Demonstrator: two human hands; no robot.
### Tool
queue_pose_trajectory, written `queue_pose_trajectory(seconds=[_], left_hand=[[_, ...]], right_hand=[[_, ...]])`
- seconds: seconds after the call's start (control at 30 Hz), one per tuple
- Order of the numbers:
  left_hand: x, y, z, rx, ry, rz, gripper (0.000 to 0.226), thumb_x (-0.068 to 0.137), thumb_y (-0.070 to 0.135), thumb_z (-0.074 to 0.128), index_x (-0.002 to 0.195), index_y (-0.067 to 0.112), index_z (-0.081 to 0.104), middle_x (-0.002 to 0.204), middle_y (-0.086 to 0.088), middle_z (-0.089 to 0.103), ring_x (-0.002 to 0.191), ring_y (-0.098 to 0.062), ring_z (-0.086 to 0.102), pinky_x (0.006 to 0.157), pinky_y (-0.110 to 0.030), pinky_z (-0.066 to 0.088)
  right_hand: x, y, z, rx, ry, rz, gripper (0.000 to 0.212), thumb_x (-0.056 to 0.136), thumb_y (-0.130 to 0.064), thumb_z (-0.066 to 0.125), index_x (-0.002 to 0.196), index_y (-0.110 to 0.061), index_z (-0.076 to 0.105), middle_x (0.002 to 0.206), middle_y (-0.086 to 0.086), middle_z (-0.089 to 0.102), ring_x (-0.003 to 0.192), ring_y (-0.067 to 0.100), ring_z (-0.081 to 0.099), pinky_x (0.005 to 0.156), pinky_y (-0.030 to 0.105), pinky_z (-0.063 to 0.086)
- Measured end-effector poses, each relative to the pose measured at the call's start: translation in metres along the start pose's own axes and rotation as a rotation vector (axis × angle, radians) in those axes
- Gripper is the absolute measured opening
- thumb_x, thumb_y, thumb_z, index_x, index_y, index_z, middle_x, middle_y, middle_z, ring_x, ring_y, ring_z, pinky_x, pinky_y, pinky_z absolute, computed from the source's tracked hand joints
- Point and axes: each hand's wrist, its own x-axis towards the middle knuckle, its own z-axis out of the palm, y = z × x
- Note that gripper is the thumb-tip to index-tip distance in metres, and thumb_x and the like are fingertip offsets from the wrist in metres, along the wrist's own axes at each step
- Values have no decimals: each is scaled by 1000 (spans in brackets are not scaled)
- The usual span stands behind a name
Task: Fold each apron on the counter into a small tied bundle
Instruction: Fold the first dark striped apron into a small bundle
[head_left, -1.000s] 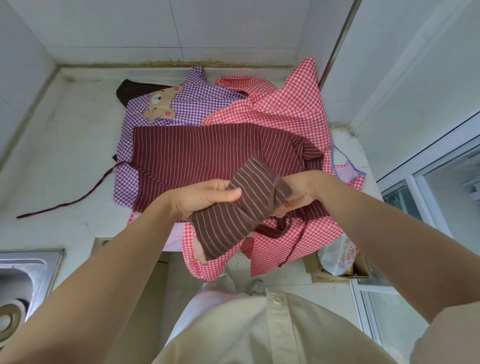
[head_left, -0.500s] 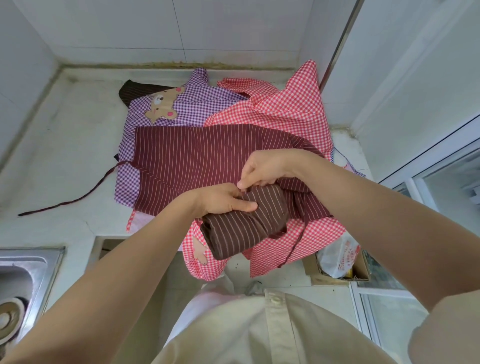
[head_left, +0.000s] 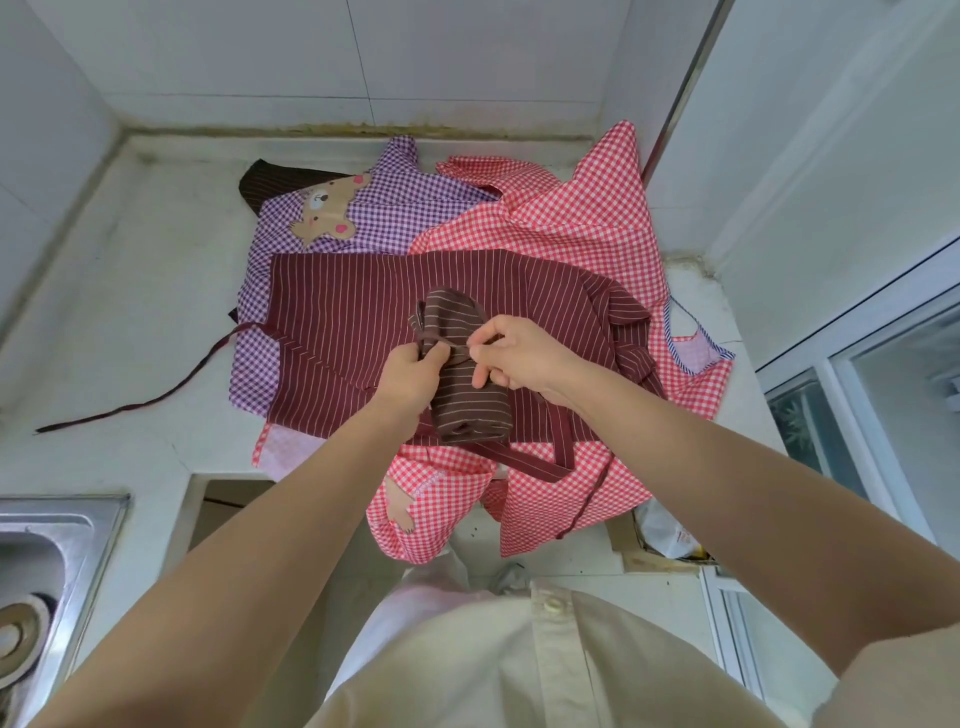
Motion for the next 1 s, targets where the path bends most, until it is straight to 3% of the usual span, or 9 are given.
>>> queue_pose_trajectory(seconds=[0.17, 0.33, 0.43, 0.53, 0.63, 0.77, 0.9, 1.0], left_hand=[[0, -11, 4, 34, 17, 8, 24, 101, 23, 51, 107, 4, 65, 104, -14, 69, 100, -31, 66, 92, -47, 54], [2, -11, 5, 202, -14, 135, 22, 100, 23, 51, 106, 5, 63, 99, -13, 68, 94, -28, 65, 88, -50, 53], [4, -9, 4, 231, -24, 164, 23, 100, 22, 50, 108, 5, 63, 100, -12, 69, 94, -28, 65, 88, -50, 53], [7, -9, 3, 238, -33, 167, 23, 100, 22, 48, 109, 7, 62, 101, -11, 68, 95, -26, 65, 89, -48, 54], [12, -9, 3, 251, -42, 176, 24, 101, 24, 47, 108, 7, 62, 100, -11, 68, 94, -26, 65, 88, -49, 54], [16, -8, 5, 222, 1, 161, 22, 101, 25, 46, 107, 9, 60, 102, -10, 67, 96, -27, 64, 90, -50, 53], [19, -9, 9, 183, 33, 139, 23, 101, 26, 47, 110, 10, 61, 102, -9, 68, 96, -26, 65, 90, -50, 53], [23, -12, 9, 165, 58, 124, 25, 101, 28, 47, 111, 10, 61, 103, -10, 68, 96, -27, 65, 88, -52, 54]], right_hand=[[4, -2, -2, -161, -172, 97, 25, 99, -8, 53, 123, -3, 48, 88, 14, 73, 63, 12, 66, 54, 19, 46], [14, 5, -2, -314, -201, 161, 18, 97, -9, 59, 107, 5, 59, 95, 22, 73, 74, 22, 71, 57, 25, 55], [17, 9, -4, -282, -187, 138, 13, 94, -13, 64, 97, 0, 61, 85, 20, 73, 65, 19, 71, 55, 24, 56], [19, 9, -9, -455, -169, 25, 17, 92, -23, 68, 84, -9, 63, 70, 6, 73, 57, 11, 69, 54, 20, 53], [21, 9, -11, -587, -77, -132, 19, 90, -23, 70, 79, -8, 64, 59, -2, 69, 53, 8, 67, 60, 25, 56], [22, 11, -5, -750, 239, -302, 15, 85, -26, 71, 72, -18, 67, 61, -12, 58, 67, 11, 64, 73, 36, 56], [25, 22, 7, -595, 408, -312, 11, 85, -29, 73, 79, -20, 77, 72, -12, 56, 70, 9, 58, 69, 31, 52], [27, 28, 10, -404, 353, -293, 12, 88, -19, 70, 97, -16, 78, 85, -4, 60, 72, 7, 54, 74, 31, 51]])
